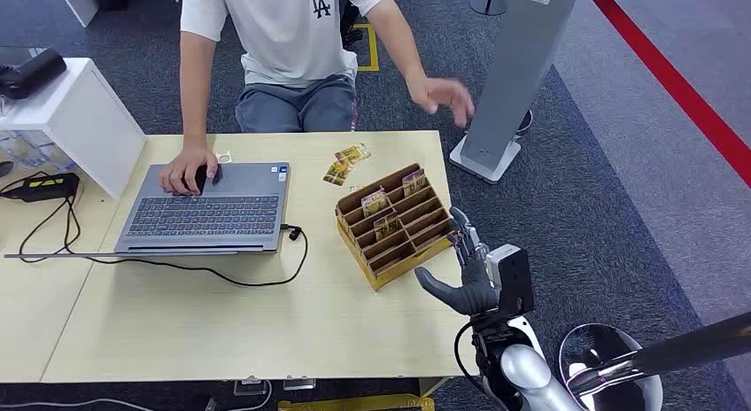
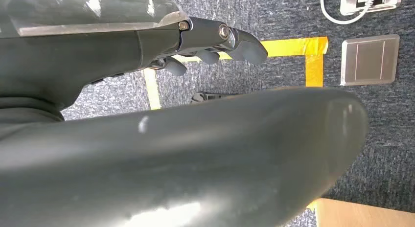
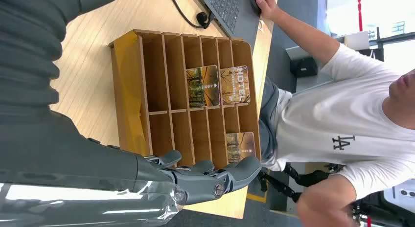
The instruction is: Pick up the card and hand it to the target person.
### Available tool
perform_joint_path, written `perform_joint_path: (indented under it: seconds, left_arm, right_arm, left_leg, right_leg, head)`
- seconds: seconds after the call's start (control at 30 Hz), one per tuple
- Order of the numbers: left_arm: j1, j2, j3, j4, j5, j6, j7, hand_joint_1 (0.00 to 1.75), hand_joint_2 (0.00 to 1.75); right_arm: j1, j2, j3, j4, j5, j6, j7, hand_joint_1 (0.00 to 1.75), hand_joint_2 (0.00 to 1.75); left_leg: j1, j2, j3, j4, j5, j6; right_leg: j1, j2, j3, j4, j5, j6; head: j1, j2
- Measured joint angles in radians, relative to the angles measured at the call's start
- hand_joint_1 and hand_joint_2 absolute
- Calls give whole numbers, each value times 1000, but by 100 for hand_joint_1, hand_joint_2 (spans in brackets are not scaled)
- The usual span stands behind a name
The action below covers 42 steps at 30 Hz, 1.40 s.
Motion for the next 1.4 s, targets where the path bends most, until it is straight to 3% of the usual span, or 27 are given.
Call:
perform_joint_path:
  seconds: [1.03,1.13,1.2,1.33,1.4]
  left_arm:
    - [0,0,0,0,-6,1,8,0,0]
    - [0,0,0,0,-6,0,7,0,0]
    - [0,0,0,0,-6,0,5,0,0]
    - [0,0,0,0,-6,-3,2,0,0]
    - [-1,0,0,0,-8,-5,2,0,0]
  right_arm:
    - [-1,0,1,2,16,-5,4,0,175]
    - [-9,0,3,2,98,-33,44,0,175]
    - [-25,-1,5,0,198,-56,98,10,175]
    - [-72,-7,17,-14,458,-73,228,43,175]
    - [-103,-13,30,-25,625,-58,306,40,175]
  left_leg:
    - [0,0,0,0,0,0]
    - [0,0,0,0,0,0]
    - [0,0,0,0,0,0]
    - [0,0,0,0,0,0]
    - [0,0,0,0,0,0]
  right_leg:
    - [0,0,0,0,0,0]
    - [0,0,0,0,0,0]
    - [0,0,0,0,0,0]
    - [0,0,0,0,0,0]
    - [0,0,0,0,0,0]
  head:
    - [0,0]
    - [0,0]
    - [0,0]
    - [0,0]
    - [0,0]
